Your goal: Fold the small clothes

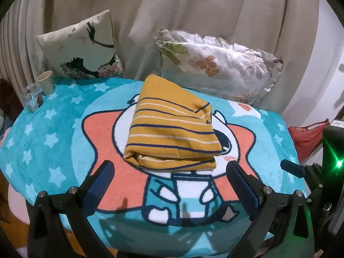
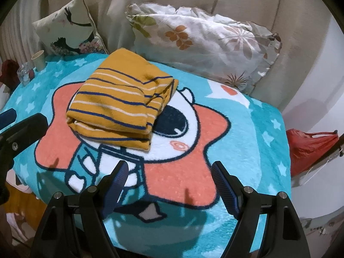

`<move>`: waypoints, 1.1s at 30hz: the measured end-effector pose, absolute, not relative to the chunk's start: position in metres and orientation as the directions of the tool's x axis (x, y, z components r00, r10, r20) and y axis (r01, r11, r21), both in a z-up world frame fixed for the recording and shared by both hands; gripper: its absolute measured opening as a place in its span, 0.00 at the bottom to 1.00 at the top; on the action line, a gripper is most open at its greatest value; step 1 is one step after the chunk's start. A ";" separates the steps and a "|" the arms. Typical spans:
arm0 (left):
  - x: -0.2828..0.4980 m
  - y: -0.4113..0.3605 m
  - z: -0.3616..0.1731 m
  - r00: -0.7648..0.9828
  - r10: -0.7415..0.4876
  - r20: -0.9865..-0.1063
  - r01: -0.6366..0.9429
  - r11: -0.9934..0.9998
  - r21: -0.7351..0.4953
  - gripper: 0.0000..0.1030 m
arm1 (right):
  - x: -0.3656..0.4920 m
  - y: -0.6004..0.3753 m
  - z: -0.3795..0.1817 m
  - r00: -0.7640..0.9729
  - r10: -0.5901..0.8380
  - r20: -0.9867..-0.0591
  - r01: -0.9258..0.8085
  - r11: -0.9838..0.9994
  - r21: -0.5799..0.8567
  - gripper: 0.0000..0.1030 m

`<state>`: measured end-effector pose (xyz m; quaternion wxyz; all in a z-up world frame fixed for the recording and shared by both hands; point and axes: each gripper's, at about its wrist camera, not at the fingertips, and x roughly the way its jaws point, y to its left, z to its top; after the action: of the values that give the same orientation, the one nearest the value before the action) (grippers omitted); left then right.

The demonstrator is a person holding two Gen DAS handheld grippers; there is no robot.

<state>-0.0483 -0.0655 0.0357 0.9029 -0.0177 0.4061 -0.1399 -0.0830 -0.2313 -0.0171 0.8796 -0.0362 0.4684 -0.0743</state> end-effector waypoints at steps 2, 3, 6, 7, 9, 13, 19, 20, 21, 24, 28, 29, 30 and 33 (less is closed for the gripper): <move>-0.050 -0.067 0.037 0.636 -0.262 -0.726 0.240 0.961 -0.137 1.00 | -0.084 -0.234 -0.016 0.555 -0.163 -0.816 0.099 0.987 -0.129 0.81; -0.051 -0.068 0.038 0.638 -0.259 -0.725 0.240 0.962 -0.133 1.00 | -0.085 -0.234 -0.016 0.557 -0.162 -0.815 0.101 0.987 -0.128 0.81; -0.053 -0.070 0.039 0.642 -0.254 -0.723 0.241 0.963 -0.124 1.00 | -0.086 -0.236 -0.015 0.563 -0.159 -0.811 0.103 0.987 -0.122 0.81; -0.054 -0.070 0.039 0.643 -0.251 -0.724 0.241 0.963 -0.120 1.00 | -0.086 -0.236 -0.015 0.564 -0.158 -0.810 0.103 0.987 -0.121 0.81; -0.054 -0.070 0.039 0.643 -0.249 -0.724 0.240 0.964 -0.119 1.00 | -0.087 -0.236 -0.015 0.566 -0.156 -0.809 0.103 0.988 -0.118 0.81; -0.054 -0.069 0.038 0.639 -0.244 -0.729 0.236 0.965 -0.116 1.00 | -0.087 -0.235 -0.015 0.566 -0.155 -0.810 0.103 0.988 -0.117 0.81; -0.049 -0.065 0.032 0.619 -0.245 -0.746 0.234 0.964 -0.123 1.00 | -0.085 -0.232 -0.014 0.572 -0.157 -0.805 0.103 0.988 -0.119 0.81; -0.048 -0.063 0.031 0.614 -0.247 -0.749 0.233 0.964 -0.127 1.00 | -0.085 -0.231 -0.014 0.572 -0.157 -0.805 0.103 0.988 -0.119 0.81; -0.046 -0.063 0.030 0.611 -0.247 -0.752 0.230 0.964 -0.130 1.00 | -0.083 -0.231 -0.015 0.571 -0.157 -0.806 0.103 0.988 -0.119 0.81; -0.040 -0.059 0.027 0.602 -0.249 -0.758 0.221 0.965 -0.142 1.00 | -0.079 -0.226 -0.016 0.569 -0.155 -0.808 0.099 0.988 -0.120 0.81; -0.030 -0.055 0.022 0.587 -0.229 -0.776 0.207 0.970 -0.130 1.00 | -0.071 -0.219 -0.015 0.571 -0.154 -0.807 0.091 0.988 -0.124 0.81; -0.027 -0.054 0.020 0.583 -0.216 -0.783 0.203 0.972 -0.117 1.00 | -0.069 -0.217 -0.015 0.572 -0.154 -0.806 0.089 0.988 -0.125 0.81; -0.024 -0.053 0.019 0.578 -0.209 -0.789 0.200 0.973 -0.112 1.00 | -0.067 -0.215 -0.016 0.572 -0.155 -0.806 0.087 0.988 -0.128 0.82; -0.014 -0.047 0.015 0.566 -0.191 -0.802 0.187 0.977 -0.100 1.00 | -0.057 -0.208 -0.018 0.566 -0.155 -0.810 0.082 0.988 -0.131 0.81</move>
<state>-0.0145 -0.0467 0.0152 0.8848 -0.0018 0.4535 -0.1068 -0.0571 -0.2077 -0.0183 0.8841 -0.0393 0.4608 -0.0669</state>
